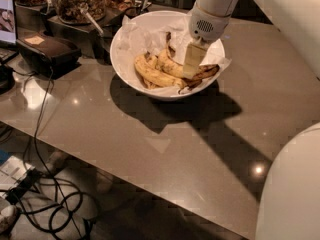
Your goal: Pick banana from white bowl
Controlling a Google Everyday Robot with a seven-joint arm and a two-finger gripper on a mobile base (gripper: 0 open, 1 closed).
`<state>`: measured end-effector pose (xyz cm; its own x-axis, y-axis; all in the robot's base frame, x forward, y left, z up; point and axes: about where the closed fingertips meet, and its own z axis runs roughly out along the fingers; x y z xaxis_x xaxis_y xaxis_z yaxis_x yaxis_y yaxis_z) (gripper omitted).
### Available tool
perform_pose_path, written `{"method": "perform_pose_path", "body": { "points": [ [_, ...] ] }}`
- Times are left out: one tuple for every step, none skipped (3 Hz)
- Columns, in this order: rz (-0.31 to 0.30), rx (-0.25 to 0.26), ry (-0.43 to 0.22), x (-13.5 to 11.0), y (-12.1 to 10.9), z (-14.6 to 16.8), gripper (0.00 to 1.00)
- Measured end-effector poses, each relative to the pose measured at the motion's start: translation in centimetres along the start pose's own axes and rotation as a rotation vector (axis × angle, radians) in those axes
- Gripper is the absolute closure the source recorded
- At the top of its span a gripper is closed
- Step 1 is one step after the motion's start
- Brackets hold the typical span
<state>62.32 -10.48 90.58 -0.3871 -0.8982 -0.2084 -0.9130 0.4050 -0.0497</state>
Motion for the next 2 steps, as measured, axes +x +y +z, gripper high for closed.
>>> {"method": "perform_pose_path", "body": {
  "points": [
    [0.005,-0.014,0.014,0.47,0.07,1.01,0.46],
    [0.007,-0.015,0.017,0.64,0.01,1.21,0.46]
  ]
}}
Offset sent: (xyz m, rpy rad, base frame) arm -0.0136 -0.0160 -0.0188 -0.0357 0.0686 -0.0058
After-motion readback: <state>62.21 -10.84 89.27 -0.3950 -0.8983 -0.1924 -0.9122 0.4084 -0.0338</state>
